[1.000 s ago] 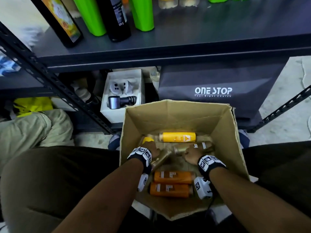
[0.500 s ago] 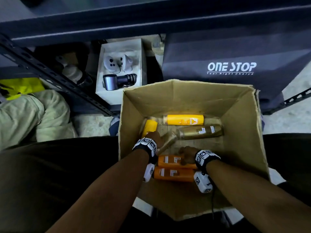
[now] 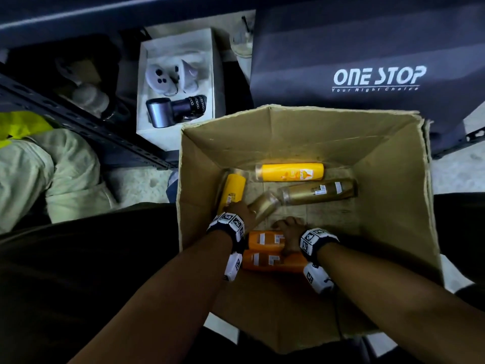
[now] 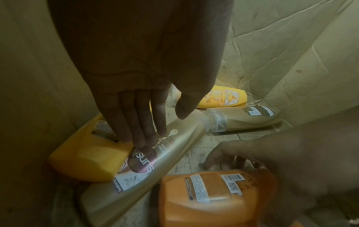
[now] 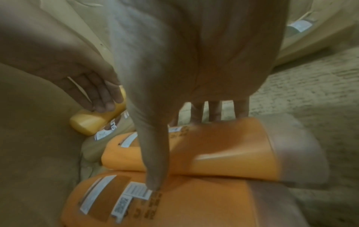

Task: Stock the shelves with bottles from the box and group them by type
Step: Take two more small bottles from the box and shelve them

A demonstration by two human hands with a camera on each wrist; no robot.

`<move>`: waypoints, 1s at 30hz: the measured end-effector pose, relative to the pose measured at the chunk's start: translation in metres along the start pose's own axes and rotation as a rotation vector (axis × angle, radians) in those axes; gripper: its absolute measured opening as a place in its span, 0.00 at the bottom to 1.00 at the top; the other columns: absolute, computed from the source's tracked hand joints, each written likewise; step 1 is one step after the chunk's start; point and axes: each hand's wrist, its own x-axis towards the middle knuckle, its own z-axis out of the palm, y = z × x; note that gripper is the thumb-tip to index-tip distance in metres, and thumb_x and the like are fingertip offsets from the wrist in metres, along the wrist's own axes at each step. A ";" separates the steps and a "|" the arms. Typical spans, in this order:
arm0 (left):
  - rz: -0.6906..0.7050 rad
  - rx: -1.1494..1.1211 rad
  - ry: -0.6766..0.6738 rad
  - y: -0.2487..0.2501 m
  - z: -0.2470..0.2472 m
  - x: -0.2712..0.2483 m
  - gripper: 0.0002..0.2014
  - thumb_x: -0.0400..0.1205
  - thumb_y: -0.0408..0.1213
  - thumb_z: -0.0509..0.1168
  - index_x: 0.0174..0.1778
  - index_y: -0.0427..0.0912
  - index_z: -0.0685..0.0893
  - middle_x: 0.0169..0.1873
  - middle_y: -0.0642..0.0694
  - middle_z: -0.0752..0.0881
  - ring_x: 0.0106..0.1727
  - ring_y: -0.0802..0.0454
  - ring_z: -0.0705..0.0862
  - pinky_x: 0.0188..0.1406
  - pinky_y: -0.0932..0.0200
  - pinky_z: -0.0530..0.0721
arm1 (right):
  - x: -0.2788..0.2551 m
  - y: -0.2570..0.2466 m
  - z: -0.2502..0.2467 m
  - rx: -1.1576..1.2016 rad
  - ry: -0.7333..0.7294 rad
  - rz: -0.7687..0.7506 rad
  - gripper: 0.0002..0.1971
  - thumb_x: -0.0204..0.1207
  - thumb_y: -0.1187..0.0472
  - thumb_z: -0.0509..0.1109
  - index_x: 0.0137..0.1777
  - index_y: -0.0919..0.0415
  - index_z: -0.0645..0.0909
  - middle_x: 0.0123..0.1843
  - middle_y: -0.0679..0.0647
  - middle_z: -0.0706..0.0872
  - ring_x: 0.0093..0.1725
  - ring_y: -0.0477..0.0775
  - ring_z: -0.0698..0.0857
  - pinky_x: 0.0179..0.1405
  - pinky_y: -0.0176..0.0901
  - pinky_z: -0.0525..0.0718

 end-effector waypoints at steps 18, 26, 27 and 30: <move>0.062 0.121 0.027 0.014 0.008 -0.004 0.19 0.89 0.46 0.62 0.65 0.33 0.81 0.66 0.33 0.82 0.68 0.35 0.81 0.61 0.46 0.79 | -0.016 0.033 -0.028 0.284 0.005 0.144 0.44 0.71 0.49 0.79 0.84 0.57 0.63 0.77 0.59 0.73 0.72 0.63 0.77 0.70 0.58 0.80; 0.069 0.037 0.013 0.020 0.024 0.000 0.29 0.83 0.36 0.71 0.78 0.35 0.69 0.76 0.34 0.74 0.74 0.35 0.77 0.71 0.43 0.79 | -0.011 0.050 -0.027 0.861 0.330 0.186 0.49 0.68 0.65 0.83 0.82 0.59 0.55 0.75 0.61 0.74 0.71 0.66 0.77 0.67 0.55 0.77; 0.071 0.061 0.017 0.018 0.027 0.000 0.30 0.82 0.37 0.72 0.78 0.36 0.68 0.76 0.35 0.73 0.74 0.35 0.77 0.70 0.43 0.79 | -0.009 0.049 -0.027 0.901 0.372 0.182 0.51 0.68 0.66 0.83 0.84 0.58 0.53 0.77 0.61 0.73 0.72 0.66 0.77 0.67 0.55 0.76; 0.094 0.166 0.003 0.016 0.030 -0.001 0.32 0.81 0.41 0.73 0.78 0.38 0.68 0.75 0.35 0.71 0.73 0.35 0.76 0.71 0.42 0.78 | -0.005 0.046 -0.028 0.930 0.444 0.193 0.51 0.70 0.64 0.83 0.86 0.56 0.52 0.81 0.60 0.69 0.76 0.67 0.74 0.71 0.58 0.73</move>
